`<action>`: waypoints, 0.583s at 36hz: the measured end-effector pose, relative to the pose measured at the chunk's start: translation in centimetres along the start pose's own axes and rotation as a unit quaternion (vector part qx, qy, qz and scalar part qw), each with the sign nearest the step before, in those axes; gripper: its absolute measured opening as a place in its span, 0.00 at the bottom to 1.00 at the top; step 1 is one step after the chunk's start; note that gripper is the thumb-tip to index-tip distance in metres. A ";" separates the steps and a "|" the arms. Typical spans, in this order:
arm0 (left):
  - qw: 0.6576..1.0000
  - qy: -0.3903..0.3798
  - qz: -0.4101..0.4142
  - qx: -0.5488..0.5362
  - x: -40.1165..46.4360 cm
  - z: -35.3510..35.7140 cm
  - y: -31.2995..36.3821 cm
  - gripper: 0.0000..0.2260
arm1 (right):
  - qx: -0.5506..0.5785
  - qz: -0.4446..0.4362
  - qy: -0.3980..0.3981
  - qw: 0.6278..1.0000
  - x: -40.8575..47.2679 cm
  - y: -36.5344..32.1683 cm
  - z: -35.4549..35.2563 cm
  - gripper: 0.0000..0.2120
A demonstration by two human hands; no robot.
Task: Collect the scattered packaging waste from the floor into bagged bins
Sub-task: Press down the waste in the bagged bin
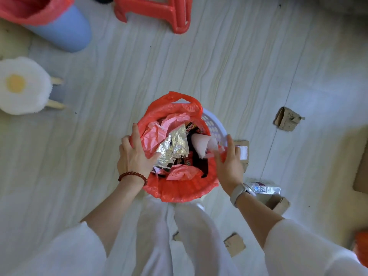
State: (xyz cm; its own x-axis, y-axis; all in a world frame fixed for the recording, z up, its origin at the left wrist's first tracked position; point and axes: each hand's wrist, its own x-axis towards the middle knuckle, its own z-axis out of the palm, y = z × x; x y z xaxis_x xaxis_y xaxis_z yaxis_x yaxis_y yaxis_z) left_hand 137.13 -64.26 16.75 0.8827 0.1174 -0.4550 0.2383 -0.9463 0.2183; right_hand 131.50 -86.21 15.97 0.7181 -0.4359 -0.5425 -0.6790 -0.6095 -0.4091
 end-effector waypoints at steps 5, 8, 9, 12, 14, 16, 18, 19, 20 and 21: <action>0.995 0.031 -0.081 -0.054 -6.5 -4.2 -3.2 0.45 | -0.052 -0.082 -0.021 0.995 -4.0 -3.8 -3.3 0.22; 0.984 0.039 -0.136 -0.104 -10.4 -5.9 -5.7 0.43 | -0.049 -0.132 -0.061 0.988 -6.5 -6.3 -4.1 0.21; 0.980 0.041 -0.155 -0.120 -11.7 -6.3 -6.5 0.43 | -0.057 -0.153 -0.071 0.984 -7.4 -7.1 -4.3 0.21; 0.962 0.050 -0.213 -0.162 -15.8 -7.5 -9.3 0.42 | -0.101 -0.215 -0.090 0.967 -10.8 -9.3 -4.0 0.21; 0.951 0.059 -0.241 -0.184 -18.4 -7.8 -11.4 0.41 | -0.140 -0.259 -0.095 0.951 -13.1 -10.6 -3.2 0.22; 0.940 0.072 -0.265 -0.203 -21.1 -7.8 -13.7 0.41 | -0.190 -0.309 -0.102 0.926 -15.6 -11.6 -2.1 0.24; 0.929 0.084 -0.287 -0.218 -23.8 -7.6 -16.2 0.41 | -0.245 -0.351 -0.119 0.896 -18.2 -12.4 -0.7 0.26; 0.923 0.088 -0.299 -0.225 -25.3 -7.6 -17.6 0.41 | -0.269 -0.370 -0.124 0.881 -19.7 -12.7 0.2 0.27; 0.917 0.092 -0.311 -0.232 -26.8 -7.5 -18.9 0.40 | -0.289 -0.389 -0.123 0.866 -21.1 -12.8 1.2 0.27; 0.912 0.097 -0.321 -0.238 -28.3 -7.3 -20.2 0.40 | -0.305 -0.406 -0.123 0.852 -22.5 -13.0 2.1 0.29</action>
State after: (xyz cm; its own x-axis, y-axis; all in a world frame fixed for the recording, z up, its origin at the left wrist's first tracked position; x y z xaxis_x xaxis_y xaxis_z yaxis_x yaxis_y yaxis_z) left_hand 110.32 -46.24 31.50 0.5435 0.6953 -0.4702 0.8389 -0.4314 0.3318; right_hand 123.86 -67.07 31.92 0.8084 0.4011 -0.4309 0.2873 -0.9077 -0.3059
